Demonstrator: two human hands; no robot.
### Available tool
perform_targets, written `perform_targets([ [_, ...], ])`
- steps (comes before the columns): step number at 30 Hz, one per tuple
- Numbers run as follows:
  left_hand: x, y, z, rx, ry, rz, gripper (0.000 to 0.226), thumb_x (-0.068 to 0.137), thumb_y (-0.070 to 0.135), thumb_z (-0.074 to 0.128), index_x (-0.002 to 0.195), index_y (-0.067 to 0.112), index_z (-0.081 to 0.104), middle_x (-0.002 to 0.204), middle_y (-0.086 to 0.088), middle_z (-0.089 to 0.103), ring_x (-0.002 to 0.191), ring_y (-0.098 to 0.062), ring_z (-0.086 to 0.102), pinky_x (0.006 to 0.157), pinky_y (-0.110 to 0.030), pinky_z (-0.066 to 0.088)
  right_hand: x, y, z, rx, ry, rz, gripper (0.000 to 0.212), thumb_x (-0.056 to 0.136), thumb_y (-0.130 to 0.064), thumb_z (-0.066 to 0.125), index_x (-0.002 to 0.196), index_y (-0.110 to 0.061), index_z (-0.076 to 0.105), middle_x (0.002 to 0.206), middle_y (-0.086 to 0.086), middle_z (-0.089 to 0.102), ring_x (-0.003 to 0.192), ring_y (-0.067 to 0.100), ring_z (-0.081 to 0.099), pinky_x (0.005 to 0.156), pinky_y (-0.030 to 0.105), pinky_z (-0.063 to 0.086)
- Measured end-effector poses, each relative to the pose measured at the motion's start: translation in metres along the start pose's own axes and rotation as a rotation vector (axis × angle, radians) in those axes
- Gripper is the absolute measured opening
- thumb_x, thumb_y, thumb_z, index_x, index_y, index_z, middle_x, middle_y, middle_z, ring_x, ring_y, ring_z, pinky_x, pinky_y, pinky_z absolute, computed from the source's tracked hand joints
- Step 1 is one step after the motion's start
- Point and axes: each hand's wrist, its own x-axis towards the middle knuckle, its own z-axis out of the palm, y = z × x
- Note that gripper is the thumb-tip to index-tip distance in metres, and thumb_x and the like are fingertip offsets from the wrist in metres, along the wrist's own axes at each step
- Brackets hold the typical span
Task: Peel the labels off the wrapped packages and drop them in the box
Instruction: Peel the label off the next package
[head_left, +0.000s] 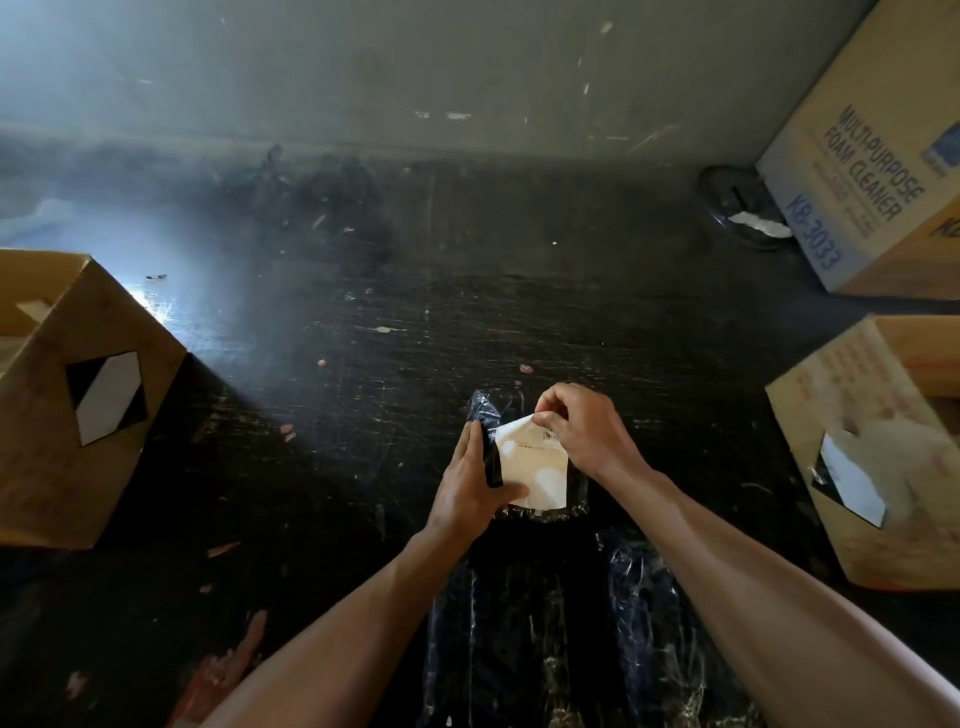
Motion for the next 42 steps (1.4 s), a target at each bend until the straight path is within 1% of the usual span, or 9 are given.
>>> perform_targets([
  [2, 0.002, -0.001, -0.007, 0.061, -0.063, 0.068, 0.116, 0.068, 0.041, 0.086, 0.156, 0.018, 0.014, 0.163, 0.007, 0.014, 0.149, -0.015, 0.015, 0.119, -0.039, 0.025, 0.000, -0.002, 0.002, -0.010, -0.002, 0.000, 0.008, 0.090, -0.022, 0.071, 0.086, -0.025, 0.066, 0.089, -0.010, 0.063, 0.083, 0.005, 0.060, 0.075, 0.031, 0.052],
  [4, 0.005, -0.001, -0.014, 0.103, -0.109, 0.122, 0.119, 0.071, 0.036, 0.086, 0.158, 0.019, 0.007, 0.164, 0.009, 0.003, 0.150, -0.008, 0.001, 0.122, -0.036, 0.016, -0.001, -0.005, 0.004, -0.017, 0.007, 0.001, 0.008, 0.090, -0.022, 0.070, 0.085, -0.026, 0.065, 0.089, -0.010, 0.061, 0.081, 0.005, 0.059, 0.073, 0.029, 0.051],
  [11, 0.015, 0.001, -0.027, 0.223, -0.175, 0.186, 0.115, 0.071, 0.046, 0.084, 0.157, 0.025, 0.012, 0.164, 0.011, 0.005, 0.147, -0.012, 0.019, 0.114, -0.037, 0.030, -0.004, -0.008, 0.007, 0.003, 0.031, 0.014, 0.007, 0.091, -0.020, 0.069, 0.088, -0.024, 0.066, 0.090, -0.010, 0.062, 0.083, 0.004, 0.059, 0.067, 0.019, 0.042],
  [17, 0.016, -0.006, -0.028, 0.257, -0.188, 0.208, 0.115, 0.071, 0.056, 0.079, 0.158, 0.023, 0.011, 0.164, 0.014, 0.000, 0.148, -0.012, 0.018, 0.115, -0.036, 0.029, -0.017, -0.011, 0.001, 0.047, 0.053, -0.012, 0.005, 0.092, -0.015, 0.069, 0.090, -0.020, 0.069, 0.090, -0.009, 0.063, 0.084, 0.004, 0.059, 0.070, 0.016, 0.043],
  [23, 0.015, -0.013, -0.032, 0.303, -0.283, 0.225, 0.135, 0.059, 0.063, 0.084, 0.158, 0.024, 0.001, 0.163, 0.016, -0.011, 0.149, -0.010, 0.009, 0.117, -0.034, 0.022, -0.035, -0.013, -0.017, 0.074, 0.048, -0.057, 0.009, 0.091, -0.015, 0.071, 0.088, -0.023, 0.068, 0.089, -0.010, 0.065, 0.084, 0.004, 0.062, 0.076, 0.026, 0.054],
  [26, 0.013, -0.014, -0.033, 0.336, -0.293, 0.257, 0.135, 0.059, 0.061, 0.085, 0.158, 0.023, 0.000, 0.163, 0.014, -0.013, 0.149, -0.012, 0.009, 0.117, -0.033, 0.022, -0.046, -0.014, -0.020, 0.099, 0.052, -0.057, 0.009, 0.091, -0.015, 0.071, 0.088, -0.024, 0.069, 0.091, -0.008, 0.066, 0.086, 0.006, 0.064, 0.078, 0.031, 0.056],
  [35, 0.010, -0.007, -0.034, 0.350, -0.278, 0.255, 0.132, 0.061, 0.055, 0.087, 0.158, 0.020, 0.004, 0.163, 0.011, -0.010, 0.150, -0.014, 0.007, 0.118, -0.035, 0.021, -0.072, -0.013, -0.045, 0.146, 0.078, -0.039, 0.011, 0.089, -0.013, 0.074, 0.089, -0.023, 0.070, 0.089, -0.012, 0.068, 0.086, -0.003, 0.064, 0.075, 0.015, 0.052],
  [38, 0.011, -0.005, -0.035, 0.384, -0.285, 0.247, 0.133, 0.061, 0.055, 0.087, 0.158, 0.019, 0.003, 0.164, 0.009, -0.010, 0.150, -0.016, 0.006, 0.119, -0.037, 0.020, -0.081, -0.011, -0.043, 0.178, 0.072, -0.023, 0.012, 0.089, -0.012, 0.074, 0.089, -0.023, 0.070, 0.088, -0.011, 0.069, 0.084, -0.003, 0.065, 0.076, 0.016, 0.054],
  [42, 0.009, -0.005, -0.035, 0.402, -0.281, 0.262, 0.134, 0.059, 0.053, 0.089, 0.158, 0.016, 0.005, 0.164, 0.005, -0.009, 0.151, -0.016, 0.002, 0.121, -0.036, 0.016, -0.076, -0.009, -0.094, 0.289, 0.294, -0.020, 0.016, 0.087, -0.009, 0.075, 0.084, -0.024, 0.070, 0.078, -0.010, 0.069, 0.070, -0.004, 0.062, 0.071, 0.013, 0.049],
])
